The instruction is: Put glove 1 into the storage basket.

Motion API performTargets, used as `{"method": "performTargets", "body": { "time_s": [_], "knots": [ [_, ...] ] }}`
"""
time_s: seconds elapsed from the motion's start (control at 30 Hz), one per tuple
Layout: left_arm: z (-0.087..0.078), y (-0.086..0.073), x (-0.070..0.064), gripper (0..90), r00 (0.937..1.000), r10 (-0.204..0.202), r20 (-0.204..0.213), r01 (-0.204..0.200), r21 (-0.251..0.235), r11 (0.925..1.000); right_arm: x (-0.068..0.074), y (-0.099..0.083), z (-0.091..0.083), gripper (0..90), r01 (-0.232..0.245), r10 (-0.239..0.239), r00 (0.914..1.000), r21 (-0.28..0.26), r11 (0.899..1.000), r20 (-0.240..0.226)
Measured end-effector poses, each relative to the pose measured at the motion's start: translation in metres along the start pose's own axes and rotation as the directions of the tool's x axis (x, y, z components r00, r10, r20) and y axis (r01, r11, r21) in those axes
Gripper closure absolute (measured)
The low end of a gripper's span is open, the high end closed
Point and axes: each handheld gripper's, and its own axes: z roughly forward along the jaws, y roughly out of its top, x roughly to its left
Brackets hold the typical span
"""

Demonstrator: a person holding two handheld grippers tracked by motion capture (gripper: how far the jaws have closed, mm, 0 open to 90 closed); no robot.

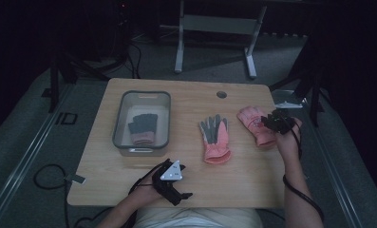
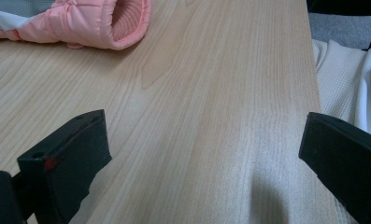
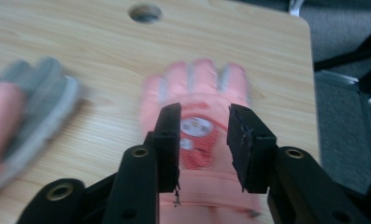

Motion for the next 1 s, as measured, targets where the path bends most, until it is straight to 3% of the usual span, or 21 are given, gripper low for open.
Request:
{"method": "performTargets", "body": {
  "time_s": [0.07,0.17,0.33,0.4,0.47,0.6,0.8,1.0],
  "knots": [
    [0.000,0.000,0.000,1.5,1.0000,-0.003,0.000,0.003,-0.002,1.0000,-0.006,0.001,0.006,61.6,-0.010,0.011,0.9999,0.012,1.000,-0.014],
    [-0.001,0.000,0.000,1.5,1.0000,-0.005,0.003,0.005,-0.004,1.0000,-0.012,0.001,0.018,59.9,0.010,-0.009,0.9998,0.050,0.999,-0.019],
    [-0.001,0.000,-0.001,1.5,1.0000,-0.006,0.006,0.006,-0.003,1.0000,-0.014,-0.002,0.035,58.2,0.032,-0.030,0.9992,0.098,0.995,-0.025],
    [0.000,-0.001,-0.001,1.5,0.9999,-0.005,0.009,0.005,-0.006,1.0000,-0.013,-0.005,0.039,58.0,0.037,-0.032,0.9981,0.099,0.994,-0.053],
    [0.000,-0.001,-0.001,1.5,1.0000,-0.001,0.010,0.001,0.002,1.0000,-0.011,-0.007,0.046,57.7,0.071,-0.067,0.9970,0.122,0.990,-0.038],
    [0.000,0.000,-0.001,1.5,0.9999,-0.002,0.011,0.002,-0.003,1.0000,-0.011,-0.011,0.054,58.7,0.068,-0.062,0.9971,0.148,0.987,-0.045],
    [0.000,-0.001,-0.002,1.5,0.9999,-0.001,0.016,0.001,-0.005,1.0000,-0.017,-0.019,0.060,73.9,0.021,-0.008,0.9959,0.135,0.991,-0.090],
    [0.001,-0.001,-0.001,1.5,0.9999,-0.004,0.016,0.004,-0.006,1.0000,-0.011,-0.015,0.059,84.9,0.029,-0.020,0.9980,0.154,0.988,-0.060]
  ]
}}
